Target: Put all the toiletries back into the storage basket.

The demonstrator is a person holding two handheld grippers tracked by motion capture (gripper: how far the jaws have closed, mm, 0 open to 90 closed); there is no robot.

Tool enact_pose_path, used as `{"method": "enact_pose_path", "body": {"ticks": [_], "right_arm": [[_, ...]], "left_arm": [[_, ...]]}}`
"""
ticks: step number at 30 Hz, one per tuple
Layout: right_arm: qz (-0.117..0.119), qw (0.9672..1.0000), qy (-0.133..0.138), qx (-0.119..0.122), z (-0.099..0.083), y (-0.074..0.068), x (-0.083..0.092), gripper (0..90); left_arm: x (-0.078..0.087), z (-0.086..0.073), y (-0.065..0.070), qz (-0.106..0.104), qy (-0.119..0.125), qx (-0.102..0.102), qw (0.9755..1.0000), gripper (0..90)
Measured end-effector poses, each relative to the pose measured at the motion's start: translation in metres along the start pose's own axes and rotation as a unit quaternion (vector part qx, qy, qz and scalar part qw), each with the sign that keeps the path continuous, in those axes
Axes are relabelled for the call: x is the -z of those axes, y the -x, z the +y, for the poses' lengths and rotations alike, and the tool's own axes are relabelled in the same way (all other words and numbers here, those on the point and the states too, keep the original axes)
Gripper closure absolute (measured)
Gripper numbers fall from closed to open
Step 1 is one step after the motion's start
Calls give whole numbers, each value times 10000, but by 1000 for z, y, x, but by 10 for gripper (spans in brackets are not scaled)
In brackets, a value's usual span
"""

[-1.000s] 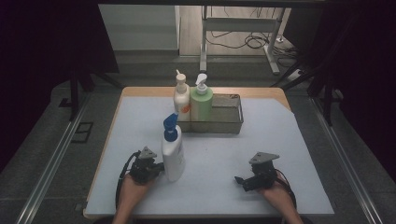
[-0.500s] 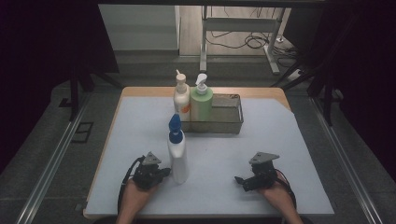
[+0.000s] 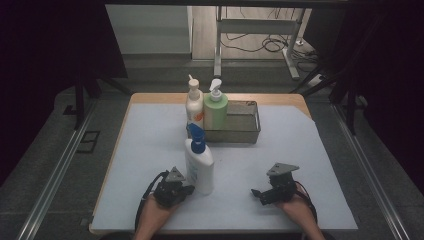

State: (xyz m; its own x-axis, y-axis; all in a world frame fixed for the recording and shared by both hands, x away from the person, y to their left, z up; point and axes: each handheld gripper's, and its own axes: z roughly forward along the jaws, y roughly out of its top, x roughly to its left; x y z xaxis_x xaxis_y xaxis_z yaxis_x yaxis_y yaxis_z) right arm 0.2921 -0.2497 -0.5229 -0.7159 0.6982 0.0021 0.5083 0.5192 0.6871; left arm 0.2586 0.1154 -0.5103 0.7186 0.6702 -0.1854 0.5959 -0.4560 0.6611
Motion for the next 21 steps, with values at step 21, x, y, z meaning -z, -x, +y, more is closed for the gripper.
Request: {"method": "enact_pose_path", "body": {"ticks": [21], "right_arm": [[8, 10000, -3, -27, 1, 0, 0, 0]], "left_arm": [[3, 3, 11, 105, 109, -272, 9995, 765]]}}
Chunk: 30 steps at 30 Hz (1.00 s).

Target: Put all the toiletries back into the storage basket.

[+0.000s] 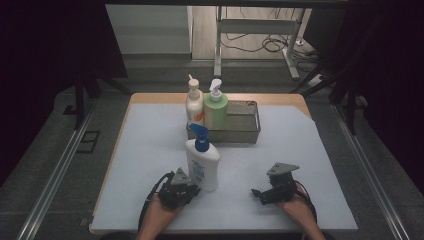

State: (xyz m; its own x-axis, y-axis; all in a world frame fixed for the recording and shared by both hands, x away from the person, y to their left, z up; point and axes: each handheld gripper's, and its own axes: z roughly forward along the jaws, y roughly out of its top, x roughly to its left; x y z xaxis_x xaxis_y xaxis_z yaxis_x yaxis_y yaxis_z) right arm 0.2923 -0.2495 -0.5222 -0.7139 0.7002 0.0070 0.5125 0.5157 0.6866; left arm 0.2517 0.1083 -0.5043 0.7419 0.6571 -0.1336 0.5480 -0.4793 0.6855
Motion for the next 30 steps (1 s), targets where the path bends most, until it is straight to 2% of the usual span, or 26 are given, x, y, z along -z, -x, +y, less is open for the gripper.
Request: {"method": "enact_pose_path", "body": {"ticks": [8, 16, 21, 24, 27, 30], "right_arm": [[49, 10000, 38, -8, 2, -1, 4, 12], [193, 9996, 146, 150, 9, -7, 9, 11], [236, 9992, 179, 278, 15, -11, 13, 0], [310, 9988, 280, 244, 19, -12, 17, 0], [405, 9983, 355, 230, 23, -13, 21, 0], [462, 9977, 432, 251, 27, -15, 24, 0]], "left_arm": [[9, -8, -3, 243, 15, 99, 9997, 567], [16, -20, -8, 493, -63, 253, 9984, 375], [20, -28, -12, 664, -65, 389, 9970, 251], [22, -32, -15, 833, -59, 439, 9955, 187], [22, -35, -18, 1025, -76, 418, 9938, 147], [21, -38, -20, 1074, -58, 461, 9931, 130]]}}
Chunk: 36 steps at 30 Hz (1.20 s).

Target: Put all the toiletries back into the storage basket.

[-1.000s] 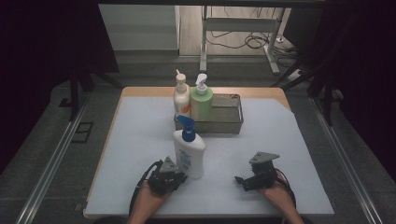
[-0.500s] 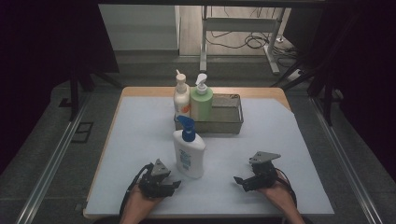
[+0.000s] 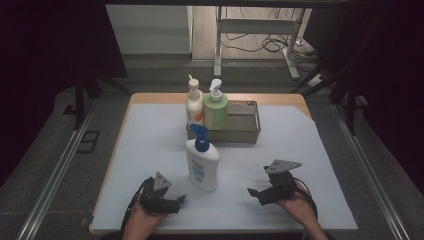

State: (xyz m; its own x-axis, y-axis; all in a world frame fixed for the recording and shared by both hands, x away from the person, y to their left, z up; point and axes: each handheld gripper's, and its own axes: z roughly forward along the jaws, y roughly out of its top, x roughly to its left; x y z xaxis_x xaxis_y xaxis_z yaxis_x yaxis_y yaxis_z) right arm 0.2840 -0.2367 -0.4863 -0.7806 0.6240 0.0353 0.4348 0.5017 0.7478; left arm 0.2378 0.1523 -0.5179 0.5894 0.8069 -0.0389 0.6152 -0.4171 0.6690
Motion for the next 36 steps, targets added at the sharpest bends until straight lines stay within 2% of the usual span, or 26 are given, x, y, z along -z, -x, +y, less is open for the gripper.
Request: {"method": "enact_pose_path", "body": {"ticks": [2, 10, 17, 28, 36], "right_arm": [[24, 10000, 35, 21, 3, -2, 1, 0], [203, 9998, 22, 51, 15, -7, 0, 0], [279, 9993, 33, 234, 25, -12, -2, 0], [390, 9986, 85, 342, 43, -21, -4, 0], [474, 9986, 108, 200, 54, -27, -6, 0]], "left_arm": [[-2, -2, -1, 59, 17, 56, 10000, 127], [-3, -5, -2, 112, 123, 40, 9999, 123], [-3, -6, -2, 107, 134, 40, 9998, 123], [-3, -6, -1, 115, 159, 58, 9998, 123], [-3, -6, -1, 112, 149, 47, 9998, 124]]}}
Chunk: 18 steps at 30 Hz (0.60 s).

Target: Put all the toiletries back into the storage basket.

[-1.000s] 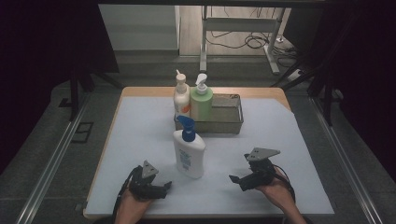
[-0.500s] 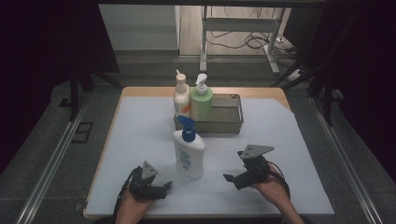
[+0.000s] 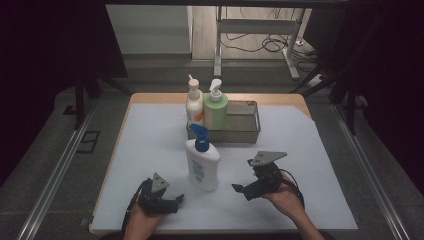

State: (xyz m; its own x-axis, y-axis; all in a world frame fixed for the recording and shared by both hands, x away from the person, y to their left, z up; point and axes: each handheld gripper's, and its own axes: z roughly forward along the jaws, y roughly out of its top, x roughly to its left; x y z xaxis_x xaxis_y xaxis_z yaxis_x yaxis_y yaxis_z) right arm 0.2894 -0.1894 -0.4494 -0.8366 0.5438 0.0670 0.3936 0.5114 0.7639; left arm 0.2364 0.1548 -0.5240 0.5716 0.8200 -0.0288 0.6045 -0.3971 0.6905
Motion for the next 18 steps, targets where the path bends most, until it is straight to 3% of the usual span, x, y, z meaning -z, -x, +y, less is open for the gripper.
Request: {"method": "enact_pose_path", "body": {"ticks": [18], "right_arm": [[50, 9999, 52, 116, 29, -15, -9, 9]], "left_arm": [[0, 0, 0, 0, 13, 17, 10000, 124]]}}
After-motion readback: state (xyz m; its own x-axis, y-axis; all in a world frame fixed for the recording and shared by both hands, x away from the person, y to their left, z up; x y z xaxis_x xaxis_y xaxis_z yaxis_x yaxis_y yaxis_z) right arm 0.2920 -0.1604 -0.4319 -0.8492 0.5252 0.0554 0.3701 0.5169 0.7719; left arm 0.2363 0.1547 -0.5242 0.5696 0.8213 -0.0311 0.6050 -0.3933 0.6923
